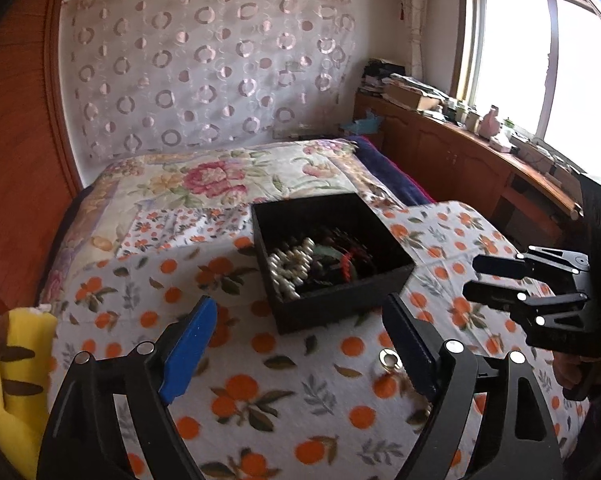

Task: Organize jewelry
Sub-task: 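Withdraw both grippers from the black box toward the remaining gold jewelry, then grasp the gold chain necklace with the right gripper and lift it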

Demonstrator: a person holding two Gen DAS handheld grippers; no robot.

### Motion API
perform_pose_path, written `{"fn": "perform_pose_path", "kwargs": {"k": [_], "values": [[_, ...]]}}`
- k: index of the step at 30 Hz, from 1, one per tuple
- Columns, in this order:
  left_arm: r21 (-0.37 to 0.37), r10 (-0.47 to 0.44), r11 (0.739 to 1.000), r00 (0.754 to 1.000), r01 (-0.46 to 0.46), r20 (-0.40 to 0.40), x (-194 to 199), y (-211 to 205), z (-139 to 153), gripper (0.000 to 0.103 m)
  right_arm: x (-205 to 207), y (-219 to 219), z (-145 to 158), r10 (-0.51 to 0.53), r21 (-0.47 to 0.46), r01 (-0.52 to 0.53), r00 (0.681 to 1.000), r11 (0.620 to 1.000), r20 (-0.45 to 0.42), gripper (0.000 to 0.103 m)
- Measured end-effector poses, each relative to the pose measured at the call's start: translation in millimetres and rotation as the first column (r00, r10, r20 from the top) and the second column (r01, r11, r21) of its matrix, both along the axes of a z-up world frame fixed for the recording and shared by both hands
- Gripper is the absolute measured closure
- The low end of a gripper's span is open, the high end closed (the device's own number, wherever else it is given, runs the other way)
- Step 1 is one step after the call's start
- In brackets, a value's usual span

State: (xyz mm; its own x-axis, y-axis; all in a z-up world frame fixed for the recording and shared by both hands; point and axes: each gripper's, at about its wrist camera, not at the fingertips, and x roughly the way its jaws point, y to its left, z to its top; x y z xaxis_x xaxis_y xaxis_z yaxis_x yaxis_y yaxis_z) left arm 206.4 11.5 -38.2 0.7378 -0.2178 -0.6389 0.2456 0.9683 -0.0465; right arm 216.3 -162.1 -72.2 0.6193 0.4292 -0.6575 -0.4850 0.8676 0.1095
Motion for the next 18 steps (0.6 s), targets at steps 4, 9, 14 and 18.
{"fn": "perform_pose_path", "kwargs": {"k": [4,9,14,18], "values": [[0.003,-0.015,1.000,1.000,0.015,-0.019,-11,-9,-11,0.021,-14,1,-13,0.024,-0.007,-0.024,0.999,1.000,-0.043,0.070],[0.002,-0.024,1.000,0.998,0.024,-0.055,-25,-14,-28,0.021,-26,13,-26,0.057,-0.011,-0.058,0.995,0.998,-0.080,0.076],[-0.007,-0.013,1.000,0.997,0.012,-0.081,-33,-7,-38,0.021,-35,27,-31,0.097,-0.006,-0.099,0.990,0.995,-0.099,0.077],[-0.003,-0.004,1.000,0.996,0.003,-0.091,-38,-4,-43,0.021,-33,35,-34,0.109,-0.016,-0.111,0.988,0.994,-0.108,0.077]]}}
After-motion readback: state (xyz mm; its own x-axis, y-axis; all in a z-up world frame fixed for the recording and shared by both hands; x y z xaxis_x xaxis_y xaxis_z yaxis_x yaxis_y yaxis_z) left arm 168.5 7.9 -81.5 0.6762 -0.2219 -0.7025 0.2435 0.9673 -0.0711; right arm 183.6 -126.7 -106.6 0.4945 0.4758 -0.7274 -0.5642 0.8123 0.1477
